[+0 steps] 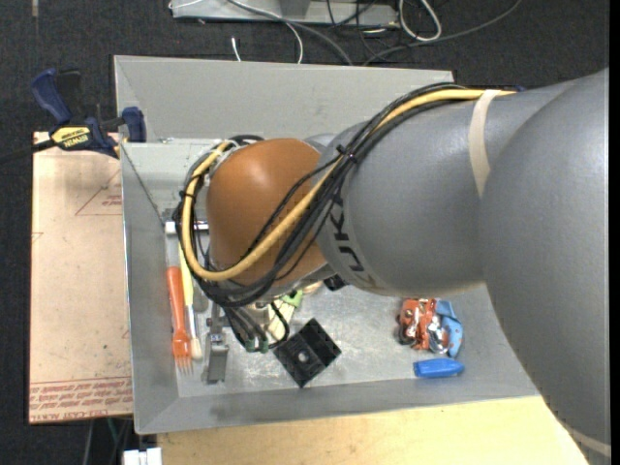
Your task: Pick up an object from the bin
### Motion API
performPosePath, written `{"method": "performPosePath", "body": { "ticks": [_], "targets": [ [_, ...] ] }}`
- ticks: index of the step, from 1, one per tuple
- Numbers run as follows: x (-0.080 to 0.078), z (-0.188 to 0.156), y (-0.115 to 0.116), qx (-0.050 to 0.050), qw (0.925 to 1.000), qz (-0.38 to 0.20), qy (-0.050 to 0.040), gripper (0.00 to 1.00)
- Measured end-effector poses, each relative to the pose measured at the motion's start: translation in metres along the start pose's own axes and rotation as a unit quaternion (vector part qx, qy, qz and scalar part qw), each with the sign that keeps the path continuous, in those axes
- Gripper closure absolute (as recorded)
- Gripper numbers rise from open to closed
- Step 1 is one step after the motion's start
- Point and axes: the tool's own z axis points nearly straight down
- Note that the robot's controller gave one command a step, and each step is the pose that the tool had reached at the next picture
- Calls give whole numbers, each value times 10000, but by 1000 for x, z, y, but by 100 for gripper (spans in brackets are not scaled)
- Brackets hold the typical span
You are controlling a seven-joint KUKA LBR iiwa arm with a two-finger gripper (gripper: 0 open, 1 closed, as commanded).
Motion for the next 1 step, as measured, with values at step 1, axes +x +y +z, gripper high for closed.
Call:
{"method": "performPosePath", "body": {
  "ticks": [1],
  "targets": [
    [-2, -3, -1, -7, 10000, 19, -29, 0]
  ]
}}
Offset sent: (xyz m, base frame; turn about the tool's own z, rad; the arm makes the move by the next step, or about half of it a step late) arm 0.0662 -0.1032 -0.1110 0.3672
